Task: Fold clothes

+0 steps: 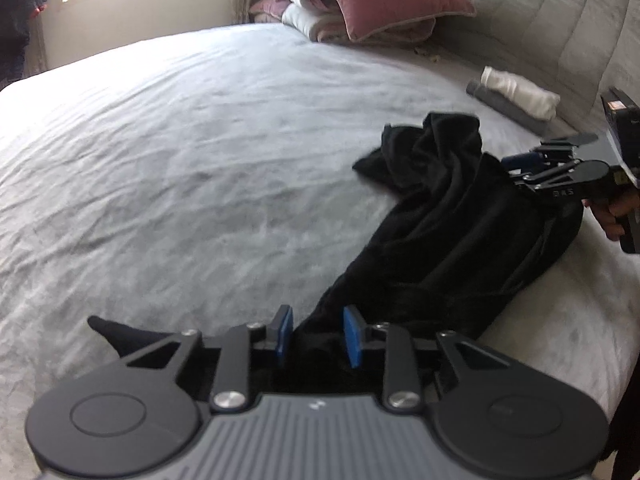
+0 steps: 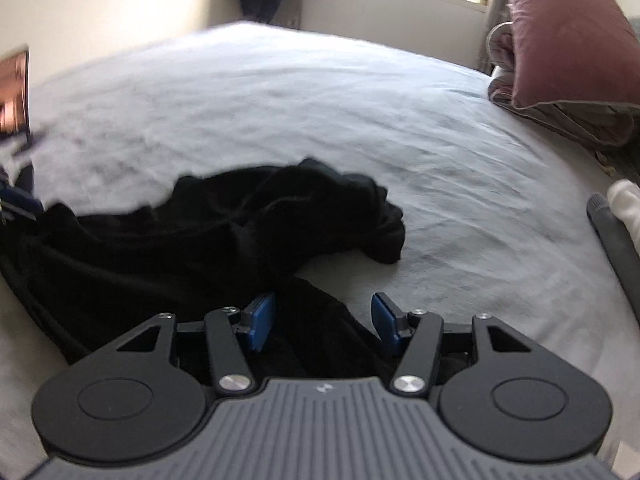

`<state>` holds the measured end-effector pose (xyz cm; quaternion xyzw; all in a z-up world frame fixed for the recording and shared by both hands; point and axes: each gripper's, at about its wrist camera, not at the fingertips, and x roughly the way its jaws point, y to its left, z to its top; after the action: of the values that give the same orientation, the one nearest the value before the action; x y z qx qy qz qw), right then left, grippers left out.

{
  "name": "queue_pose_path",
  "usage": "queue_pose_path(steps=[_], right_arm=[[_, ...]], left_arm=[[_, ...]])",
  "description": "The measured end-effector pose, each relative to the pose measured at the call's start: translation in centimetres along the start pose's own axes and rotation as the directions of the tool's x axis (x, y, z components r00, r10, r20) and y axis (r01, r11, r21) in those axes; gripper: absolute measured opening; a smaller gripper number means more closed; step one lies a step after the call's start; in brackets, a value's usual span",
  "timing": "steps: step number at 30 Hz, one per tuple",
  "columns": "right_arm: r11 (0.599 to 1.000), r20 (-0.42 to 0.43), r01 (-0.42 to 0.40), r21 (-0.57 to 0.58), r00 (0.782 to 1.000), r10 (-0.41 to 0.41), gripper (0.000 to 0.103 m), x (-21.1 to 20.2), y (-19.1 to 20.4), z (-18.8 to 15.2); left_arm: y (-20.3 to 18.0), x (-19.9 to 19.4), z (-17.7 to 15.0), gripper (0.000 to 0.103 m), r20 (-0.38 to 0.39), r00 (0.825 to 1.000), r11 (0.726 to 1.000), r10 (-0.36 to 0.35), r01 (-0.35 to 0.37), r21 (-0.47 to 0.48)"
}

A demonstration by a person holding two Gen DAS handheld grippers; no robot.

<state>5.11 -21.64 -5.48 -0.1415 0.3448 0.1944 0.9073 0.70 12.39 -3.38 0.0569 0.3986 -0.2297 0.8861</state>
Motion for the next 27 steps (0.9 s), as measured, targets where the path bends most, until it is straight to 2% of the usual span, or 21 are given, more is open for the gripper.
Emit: queue_pose_path(steps=[4, 6, 7, 9, 11, 19, 24, 27], right_arm=[[1.0, -0.004, -0.001, -0.005, 1.0, 0.001, 0.054, 0.6, 0.3, -0.1], [1.0, -0.018, -0.027, -0.002, 0.999, 0.026, 0.034, 0.5, 0.4, 0.1], [0.999, -0.023, -0.031, -0.011, 0.999, 0.031, 0.031, 0.4, 0.7, 0.2], [0.998, -0.03, -0.03, -0.046, 0.999, 0.029, 0.016, 0.2, 1.5, 0.3], [0.996, -0.035, -0.015, -0.09, 0.999, 0.012, 0.01, 0.0, 2.5, 0.2], [0.996, -0.008, 0.062, -0.059, 0.998, -0.063, 0.007, -1.0, 2.7, 0.4], [0.993, 0.052, 0.117, -0.012, 0.992, -0.117, 0.007, -2.8, 2.3, 0.7], [0.992, 0.056, 0.122, 0.014, 0.991, -0.123, 0.007, -3.4, 1.9, 0.6]], left_arm=[[0.3, 0.0, -0.1, 0.018, -0.001, 1.0, 0.999, -0.011, 0.011, -0.032], [0.2, 0.0, -0.2, 0.014, 0.0, 1.0, 0.999, -0.012, 0.012, -0.031], [0.0, -0.1, -0.2, 0.013, 0.002, 1.0, 1.0, -0.009, 0.009, -0.027], [-0.3, -0.3, -0.2, 0.01, 0.008, 1.0, 1.0, 0.001, -0.001, -0.019], [-0.6, -0.6, -0.2, 0.009, 0.017, 1.0, 1.0, 0.008, -0.008, -0.014], [-0.6, -2.2, -0.8, 0.005, 0.064, 0.998, 1.0, 0.023, -0.022, -0.015], [-0.7, -2.7, -1.2, 0.005, 0.064, 0.998, 1.0, 0.02, -0.019, -0.016], [-1.0, -2.6, -1.5, 0.006, 0.041, 0.999, 1.0, 0.007, -0.007, -0.002]])
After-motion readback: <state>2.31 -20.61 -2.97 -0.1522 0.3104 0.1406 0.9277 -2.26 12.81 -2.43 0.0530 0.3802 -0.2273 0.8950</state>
